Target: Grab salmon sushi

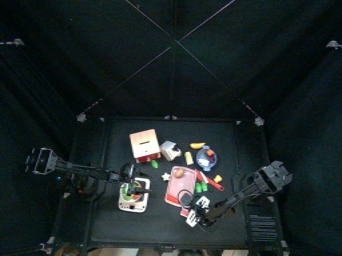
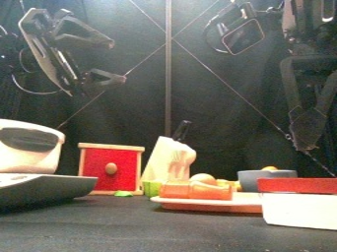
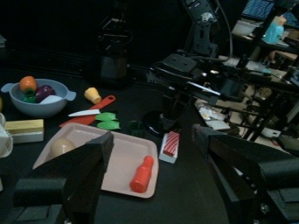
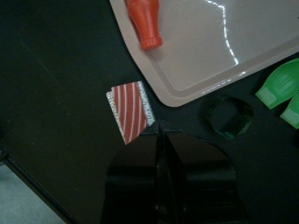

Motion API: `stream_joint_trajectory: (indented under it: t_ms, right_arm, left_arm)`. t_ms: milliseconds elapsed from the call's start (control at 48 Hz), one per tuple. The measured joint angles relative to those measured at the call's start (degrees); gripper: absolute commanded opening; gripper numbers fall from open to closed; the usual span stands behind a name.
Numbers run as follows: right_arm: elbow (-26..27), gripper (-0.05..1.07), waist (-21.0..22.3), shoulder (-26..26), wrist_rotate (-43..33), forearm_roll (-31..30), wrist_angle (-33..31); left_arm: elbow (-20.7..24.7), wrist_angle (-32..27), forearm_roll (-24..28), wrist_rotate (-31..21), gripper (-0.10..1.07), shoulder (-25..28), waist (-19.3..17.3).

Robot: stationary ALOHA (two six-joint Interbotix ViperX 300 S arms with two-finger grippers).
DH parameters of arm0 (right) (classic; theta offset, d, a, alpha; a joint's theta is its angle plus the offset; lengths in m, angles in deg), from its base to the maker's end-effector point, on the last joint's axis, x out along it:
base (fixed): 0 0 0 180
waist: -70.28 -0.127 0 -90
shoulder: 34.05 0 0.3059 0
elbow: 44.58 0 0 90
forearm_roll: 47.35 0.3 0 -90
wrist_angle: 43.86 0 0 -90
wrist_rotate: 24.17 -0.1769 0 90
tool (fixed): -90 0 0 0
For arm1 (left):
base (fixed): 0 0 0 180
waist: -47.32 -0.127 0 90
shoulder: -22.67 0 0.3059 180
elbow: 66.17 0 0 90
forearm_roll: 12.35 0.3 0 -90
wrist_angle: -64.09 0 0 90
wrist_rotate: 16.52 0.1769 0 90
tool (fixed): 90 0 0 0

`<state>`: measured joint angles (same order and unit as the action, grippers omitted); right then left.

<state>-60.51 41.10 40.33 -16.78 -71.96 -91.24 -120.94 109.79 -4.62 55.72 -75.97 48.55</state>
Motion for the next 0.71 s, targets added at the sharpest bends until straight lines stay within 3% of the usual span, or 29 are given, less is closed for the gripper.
stream_joint_trajectory:
  t_ms: [146,354,438,708]
  right_arm:
    - [0.1,0.57,-0.4,0.0,0.0,0.1,0.9]
    - [0.4,0.94,-0.6,-0.2,-0.1,0.0,4.0]
    - [0.4,1.05,-0.6,-1.2,0.0,0.0,5.3]
    - [0.4,1.02,-0.6,-5.5,0.1,-0.1,7.2]
  left_arm:
    - [-0.2,0.0,0.0,0.1,1.03,-1.1,0.0]
    - [-1.2,0.0,0.0,0.0,1.03,-2.5,0.0]
    - [-1.7,0.0,0.0,0.0,1.03,-2.7,-0.1]
    - [-2.6,0.1,-0.5,0.0,1.03,-3.9,-0.1]
